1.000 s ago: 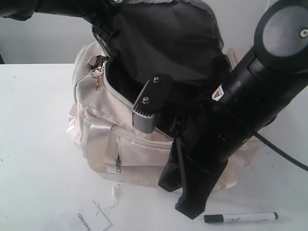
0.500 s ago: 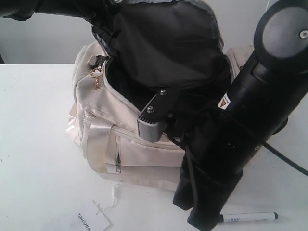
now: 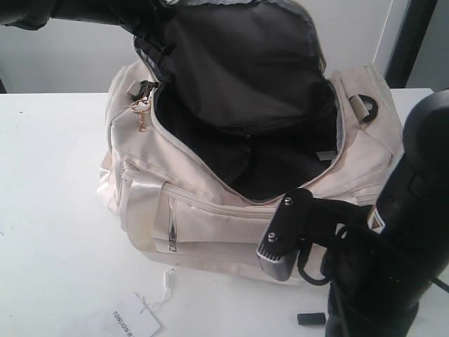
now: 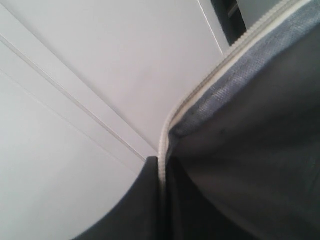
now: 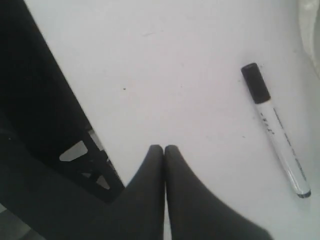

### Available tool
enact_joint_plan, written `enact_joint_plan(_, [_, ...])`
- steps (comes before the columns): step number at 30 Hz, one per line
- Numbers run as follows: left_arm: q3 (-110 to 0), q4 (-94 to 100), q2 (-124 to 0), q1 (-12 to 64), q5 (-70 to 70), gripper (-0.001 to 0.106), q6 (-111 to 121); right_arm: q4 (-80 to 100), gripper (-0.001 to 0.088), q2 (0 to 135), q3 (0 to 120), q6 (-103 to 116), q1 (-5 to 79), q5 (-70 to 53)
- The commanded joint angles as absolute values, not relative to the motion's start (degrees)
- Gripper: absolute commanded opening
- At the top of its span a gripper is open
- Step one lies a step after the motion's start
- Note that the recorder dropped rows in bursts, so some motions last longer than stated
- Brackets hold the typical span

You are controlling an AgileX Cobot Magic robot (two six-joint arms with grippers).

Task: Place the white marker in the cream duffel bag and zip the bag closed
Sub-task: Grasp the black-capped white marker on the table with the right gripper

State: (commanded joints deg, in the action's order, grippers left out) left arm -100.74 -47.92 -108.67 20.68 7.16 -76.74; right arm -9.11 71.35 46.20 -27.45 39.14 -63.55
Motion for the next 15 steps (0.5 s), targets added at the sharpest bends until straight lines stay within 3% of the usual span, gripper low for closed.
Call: enact_joint_plan(15, [-100.74,-47.92,-108.67,20.68,7.16,0.0,-76.74,5.38,0.0,64.74,38.37,-15.2,38.65,-56.24])
